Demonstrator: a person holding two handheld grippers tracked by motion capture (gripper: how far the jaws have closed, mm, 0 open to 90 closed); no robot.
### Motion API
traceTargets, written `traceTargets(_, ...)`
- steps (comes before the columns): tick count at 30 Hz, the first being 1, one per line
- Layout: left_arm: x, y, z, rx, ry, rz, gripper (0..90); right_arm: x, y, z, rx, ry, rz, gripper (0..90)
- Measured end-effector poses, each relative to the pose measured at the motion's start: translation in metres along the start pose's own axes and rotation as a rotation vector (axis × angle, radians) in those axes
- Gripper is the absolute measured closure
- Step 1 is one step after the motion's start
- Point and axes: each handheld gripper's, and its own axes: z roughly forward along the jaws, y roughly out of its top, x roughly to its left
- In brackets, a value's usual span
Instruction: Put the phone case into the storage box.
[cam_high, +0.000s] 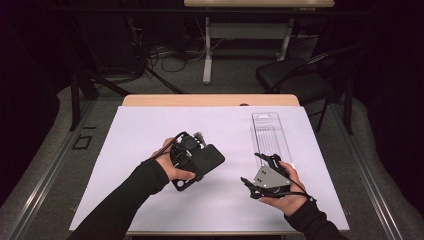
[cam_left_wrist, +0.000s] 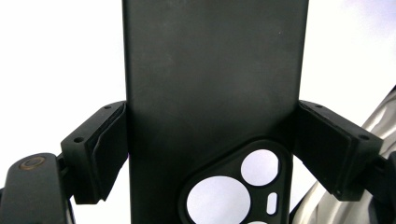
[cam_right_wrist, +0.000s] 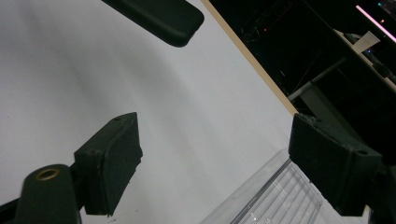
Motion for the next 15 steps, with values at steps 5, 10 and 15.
traceTargets(5, -0.0026, 0.0037, 0.0021, 0.007, -0.011, 0.004, 14.9, 0.0022, 0.0018, 0.0021, -0.006, -0.002, -0.051, 16.6)
traceTargets(10, -0.0037, 0.0073, 0.0037, 0.011, -0.026, 0.003, 14.9, 0.005, 0.0032, 0.0039, -0.001, -0.012, -0.111, 16.9)
traceTargets(15, -0.0051, 0.0099, 0.0047, 0.012, -0.034, 0.004, 14.9, 0.0078, 0.0033, 0.0061, -0.006, -0.022, -0.175, 17.4)
